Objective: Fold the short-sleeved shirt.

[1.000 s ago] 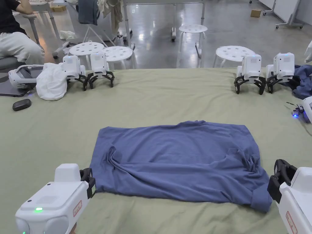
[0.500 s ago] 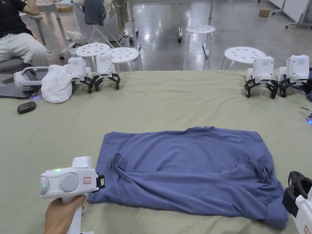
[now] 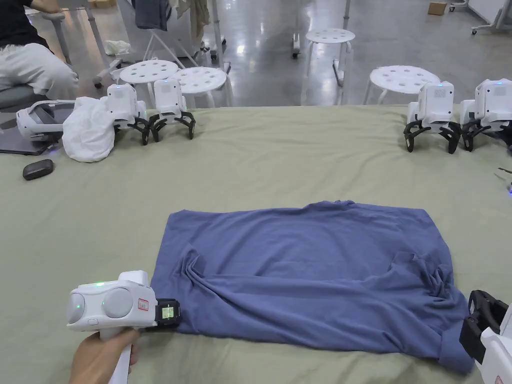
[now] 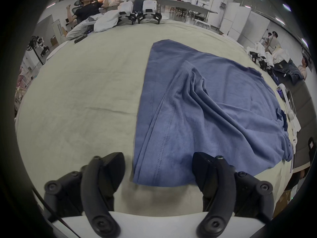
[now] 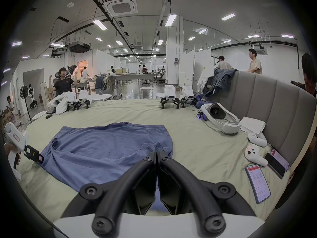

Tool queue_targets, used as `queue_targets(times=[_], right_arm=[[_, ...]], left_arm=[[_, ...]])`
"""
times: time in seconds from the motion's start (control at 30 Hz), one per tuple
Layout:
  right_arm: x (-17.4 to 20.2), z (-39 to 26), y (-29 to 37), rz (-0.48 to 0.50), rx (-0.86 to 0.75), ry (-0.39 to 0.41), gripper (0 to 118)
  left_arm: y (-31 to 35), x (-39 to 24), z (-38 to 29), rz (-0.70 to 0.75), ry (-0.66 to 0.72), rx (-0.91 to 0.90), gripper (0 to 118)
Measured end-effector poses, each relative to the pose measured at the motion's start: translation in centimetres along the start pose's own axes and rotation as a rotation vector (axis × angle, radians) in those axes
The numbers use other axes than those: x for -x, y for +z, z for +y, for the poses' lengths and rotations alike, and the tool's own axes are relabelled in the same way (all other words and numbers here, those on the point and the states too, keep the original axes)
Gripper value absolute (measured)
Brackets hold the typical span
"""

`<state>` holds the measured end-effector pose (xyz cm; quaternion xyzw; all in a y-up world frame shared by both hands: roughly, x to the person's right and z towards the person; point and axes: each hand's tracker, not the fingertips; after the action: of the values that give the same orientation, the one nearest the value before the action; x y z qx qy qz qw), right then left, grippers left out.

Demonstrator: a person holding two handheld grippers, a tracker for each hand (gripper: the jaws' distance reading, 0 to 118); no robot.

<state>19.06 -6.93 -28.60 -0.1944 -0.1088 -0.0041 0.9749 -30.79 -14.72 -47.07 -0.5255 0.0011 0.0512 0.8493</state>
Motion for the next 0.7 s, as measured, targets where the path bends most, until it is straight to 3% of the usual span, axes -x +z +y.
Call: queue_targets(times=[0.17,0.2,0.23,0.5,0.7], right_arm=[[-0.2,-0.1,0.2,0.000,0.006,-0.004,4],[-0.2,-0.1,0.2,0.001,0.008,-0.008,4],[-0.3,-0.1,0.2,0.000,0.010,-0.012,4],[-1.2,0.1,0.4,-0.004,0.041,-0.035,4],[-2.2,0.4,-2.8,0.033,0.267,-0.058,5]], left_arm=[[1.2,-0.9,-0.7,-0.002,-0.067,0.016,29],[1.2,-1.1,-0.9,-0.036,-0.069,0.026,12],[1.2,-1.2,-1.0,-0.074,-0.060,0.026,7],[3.5,-1.4,-1.8,-0.058,-0.101,-0.052,2],[6.3,-1.1,-1.7,-0.106,-0.090,-0.085,2]])
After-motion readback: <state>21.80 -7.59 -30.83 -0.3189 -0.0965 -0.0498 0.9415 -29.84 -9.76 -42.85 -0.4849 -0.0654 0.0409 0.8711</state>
